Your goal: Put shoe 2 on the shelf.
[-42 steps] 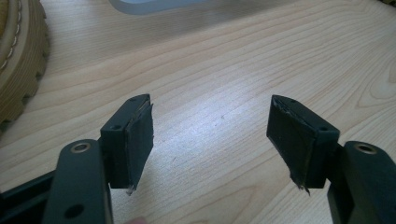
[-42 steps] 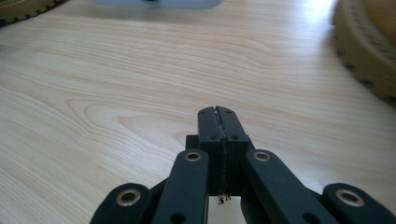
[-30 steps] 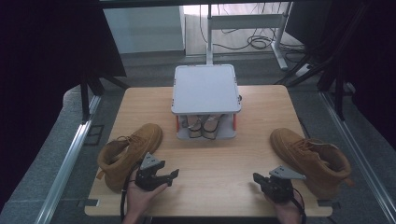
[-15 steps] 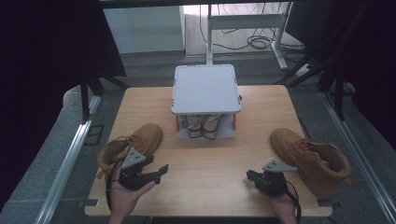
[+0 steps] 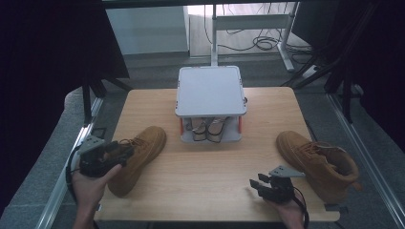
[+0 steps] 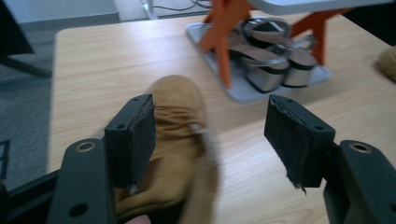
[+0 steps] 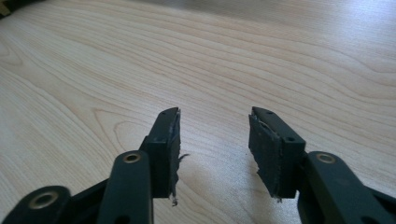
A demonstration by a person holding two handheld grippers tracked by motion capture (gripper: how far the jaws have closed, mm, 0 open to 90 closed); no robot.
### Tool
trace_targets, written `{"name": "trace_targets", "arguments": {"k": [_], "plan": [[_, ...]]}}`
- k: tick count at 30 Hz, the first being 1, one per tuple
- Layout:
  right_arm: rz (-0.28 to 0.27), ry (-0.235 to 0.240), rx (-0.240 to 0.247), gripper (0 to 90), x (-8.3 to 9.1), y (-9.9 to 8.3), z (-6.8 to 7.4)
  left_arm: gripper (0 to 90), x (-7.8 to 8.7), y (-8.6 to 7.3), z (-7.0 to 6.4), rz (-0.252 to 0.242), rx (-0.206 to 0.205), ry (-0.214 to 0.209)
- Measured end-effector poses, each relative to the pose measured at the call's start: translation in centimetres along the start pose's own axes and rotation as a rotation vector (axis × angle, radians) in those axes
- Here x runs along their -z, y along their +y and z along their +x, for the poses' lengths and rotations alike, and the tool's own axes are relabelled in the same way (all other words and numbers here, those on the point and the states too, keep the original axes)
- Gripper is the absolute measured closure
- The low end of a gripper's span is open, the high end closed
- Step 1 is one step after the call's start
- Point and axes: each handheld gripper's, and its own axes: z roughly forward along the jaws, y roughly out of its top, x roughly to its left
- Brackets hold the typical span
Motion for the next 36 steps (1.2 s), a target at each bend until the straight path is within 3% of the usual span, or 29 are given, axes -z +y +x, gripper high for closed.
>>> {"name": "trace_targets", "arguments": {"k": [1,8,16,24,26,31,35,36], "plan": [[0.0,-0.002,0.0,52.7,0.0,0.0,0.1,33.7,0.2,-0.1,0.9,-0.002,0.006,0.019],[0.006,-0.012,0.007,50.8,-0.2,-0.2,0.2,33.9,-0.1,-0.6,3.3,0.037,0.031,0.069],[0.019,-0.027,0.01,49.8,-0.4,-0.3,0.3,36.0,-1.2,-1.0,5.2,0.068,0.042,0.106],[0.023,-0.034,0.011,49.8,-0.4,-0.4,0.3,42.3,-3.3,-1.6,6.6,0.167,0.041,0.092],[0.022,-0.037,0.009,49.8,-0.4,-0.4,0.3,43.8,-3.6,-1.6,6.8,0.178,0.054,0.066],[0.023,-0.041,0.007,49.8,-0.4,-0.4,0.3,46.2,-4.2,-1.2,6.9,0.227,0.041,0.039],[0.023,-0.046,0.013,49.8,-0.5,-0.4,0.4,52.5,-5.0,-1.0,6.8,0.263,0.035,0.041],[0.025,-0.049,0.014,49.8,-0.5,-0.4,0.4,58.5,-5.2,-1.0,6.7,0.267,0.036,0.042]]}}
